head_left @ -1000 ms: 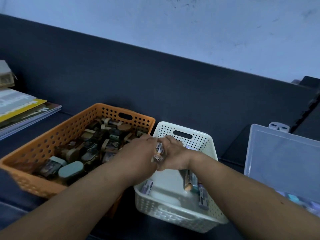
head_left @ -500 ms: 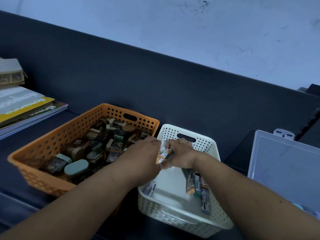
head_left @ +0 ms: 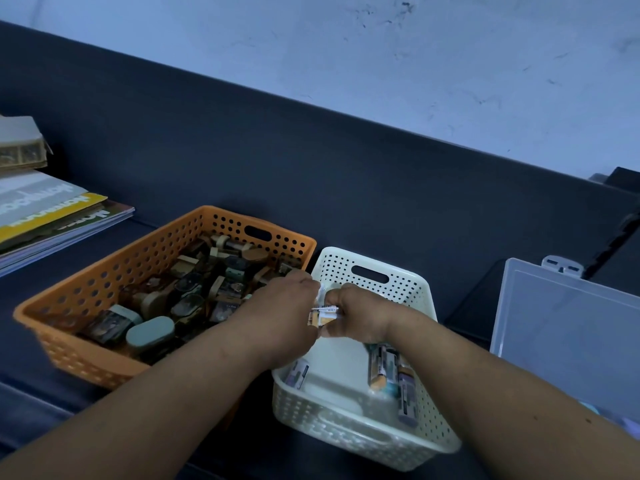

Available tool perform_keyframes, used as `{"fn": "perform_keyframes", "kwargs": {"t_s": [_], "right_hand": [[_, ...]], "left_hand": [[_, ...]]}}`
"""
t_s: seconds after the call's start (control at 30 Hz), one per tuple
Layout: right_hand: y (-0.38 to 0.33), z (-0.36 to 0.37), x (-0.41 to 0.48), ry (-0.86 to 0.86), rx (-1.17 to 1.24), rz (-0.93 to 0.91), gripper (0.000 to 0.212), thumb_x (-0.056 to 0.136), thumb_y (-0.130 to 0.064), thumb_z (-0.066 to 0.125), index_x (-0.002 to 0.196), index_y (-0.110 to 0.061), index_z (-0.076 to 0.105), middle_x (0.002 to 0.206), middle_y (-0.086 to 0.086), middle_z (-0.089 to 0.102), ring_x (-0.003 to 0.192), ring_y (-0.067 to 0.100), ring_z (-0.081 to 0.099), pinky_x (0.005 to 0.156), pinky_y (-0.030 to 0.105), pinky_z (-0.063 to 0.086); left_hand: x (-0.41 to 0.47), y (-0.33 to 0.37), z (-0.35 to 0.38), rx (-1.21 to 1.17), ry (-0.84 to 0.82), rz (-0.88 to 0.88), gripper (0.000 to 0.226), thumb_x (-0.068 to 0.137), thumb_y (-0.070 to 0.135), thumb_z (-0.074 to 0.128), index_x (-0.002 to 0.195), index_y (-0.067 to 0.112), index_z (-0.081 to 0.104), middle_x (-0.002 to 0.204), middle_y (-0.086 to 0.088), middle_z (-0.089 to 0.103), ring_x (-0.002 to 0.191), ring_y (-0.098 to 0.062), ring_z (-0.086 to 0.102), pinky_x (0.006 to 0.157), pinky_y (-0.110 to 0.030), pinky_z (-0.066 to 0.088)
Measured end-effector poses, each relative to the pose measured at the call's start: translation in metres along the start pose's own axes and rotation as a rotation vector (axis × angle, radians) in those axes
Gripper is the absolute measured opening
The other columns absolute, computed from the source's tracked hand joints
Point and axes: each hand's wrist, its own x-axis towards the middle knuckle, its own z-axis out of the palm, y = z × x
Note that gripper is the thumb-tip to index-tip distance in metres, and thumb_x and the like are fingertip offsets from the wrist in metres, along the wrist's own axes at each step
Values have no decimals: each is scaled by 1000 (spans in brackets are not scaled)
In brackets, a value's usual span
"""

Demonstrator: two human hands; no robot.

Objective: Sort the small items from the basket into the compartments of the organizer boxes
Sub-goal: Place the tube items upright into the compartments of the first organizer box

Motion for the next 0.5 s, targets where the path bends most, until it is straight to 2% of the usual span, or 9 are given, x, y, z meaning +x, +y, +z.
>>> {"fn": "perform_keyframes", "kwargs": {"t_s": [0.1, 0.17, 0.23, 0.33, 0.4, 0.5], "right_hand": [[-1, -8, -11, 9, 121, 2, 28, 81, -41, 72, 103, -26, 64, 101, -1, 66, 92, 20, 63, 89, 41, 52], [-4, -16, -22, 30, 228, -30, 18, 84, -35, 72, 91, -23, 62, 89, -3, 64, 80, 16, 59, 78, 35, 50], [-9, -24, -37, 54, 325, -66, 16, 84, -29, 73, 83, -22, 59, 78, -4, 56, 70, 12, 51, 67, 30, 43], [-15, -31, -57, 92, 436, -102, 17, 82, -26, 75, 80, -22, 58, 74, -6, 53, 66, 9, 49, 61, 27, 40], [-15, -36, -75, 127, 501, -117, 18, 81, -25, 76, 83, -18, 60, 76, -6, 53, 66, 8, 48, 60, 26, 40], [-17, -41, -91, 162, 521, -143, 18, 80, -23, 77, 80, -19, 60, 76, -6, 52, 66, 8, 48, 61, 26, 40]], "left_hand": [[-1, -1, 0, -12, 6, 1, 51, 87, 32, 62, 134, 21, 44, 140, 6, 36, 126, -15, 38, 103, -32, 37], [-1, 1, -2, 14, 36, 14, 47, 89, 34, 59, 133, 23, 46, 139, 6, 40, 128, -15, 35, 106, -31, 30], [1, 3, -6, 47, 118, 33, 40, 91, 35, 54, 129, 23, 50, 135, 5, 47, 129, -15, 34, 105, -32, 24], [1, 8, -12, -90, 210, 27, 42, 93, 35, 54, 134, 26, 49, 135, 7, 52, 128, -13, 40, 104, -31, 30], [1, 16, -14, -259, 184, 11, 39, 92, 33, 58, 130, 29, 53, 126, 10, 59, 116, -10, 52, 98, -30, 41], [2, 24, -15, -425, 153, -33, 17, 86, 29, 66, 102, 32, 66, 89, 13, 66, 83, -8, 62, 75, -31, 51]]}}
